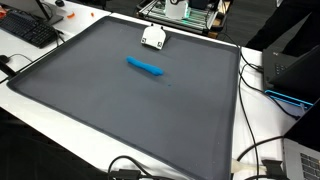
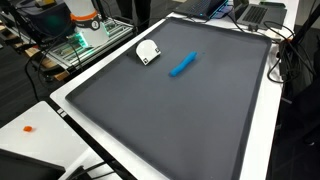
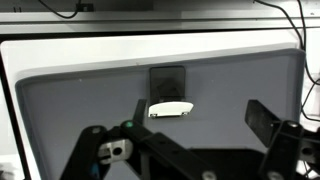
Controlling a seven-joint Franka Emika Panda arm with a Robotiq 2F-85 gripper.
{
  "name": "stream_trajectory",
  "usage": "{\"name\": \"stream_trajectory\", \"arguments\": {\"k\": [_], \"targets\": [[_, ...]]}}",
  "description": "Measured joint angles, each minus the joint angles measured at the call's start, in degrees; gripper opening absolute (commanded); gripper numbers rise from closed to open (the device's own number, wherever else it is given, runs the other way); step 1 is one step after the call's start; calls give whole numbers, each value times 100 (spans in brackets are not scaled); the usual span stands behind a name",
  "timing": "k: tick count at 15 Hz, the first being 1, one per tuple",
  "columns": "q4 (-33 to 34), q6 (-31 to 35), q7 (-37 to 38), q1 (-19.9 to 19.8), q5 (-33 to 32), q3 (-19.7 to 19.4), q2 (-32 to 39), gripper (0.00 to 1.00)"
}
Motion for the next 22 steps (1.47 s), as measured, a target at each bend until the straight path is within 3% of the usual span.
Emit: {"name": "stream_trajectory", "arguments": {"k": [5, 10, 17, 22], "targets": [[-289, 981, 1144, -45, 948, 303, 570, 100], [-614, 1826, 2468, -166, 1494, 708, 1053, 100], [-985, 2727, 4401, -321, 1738, 1098, 1497, 100], [-1163, 3275, 5025, -319, 1761, 1126, 1917, 100]]}}
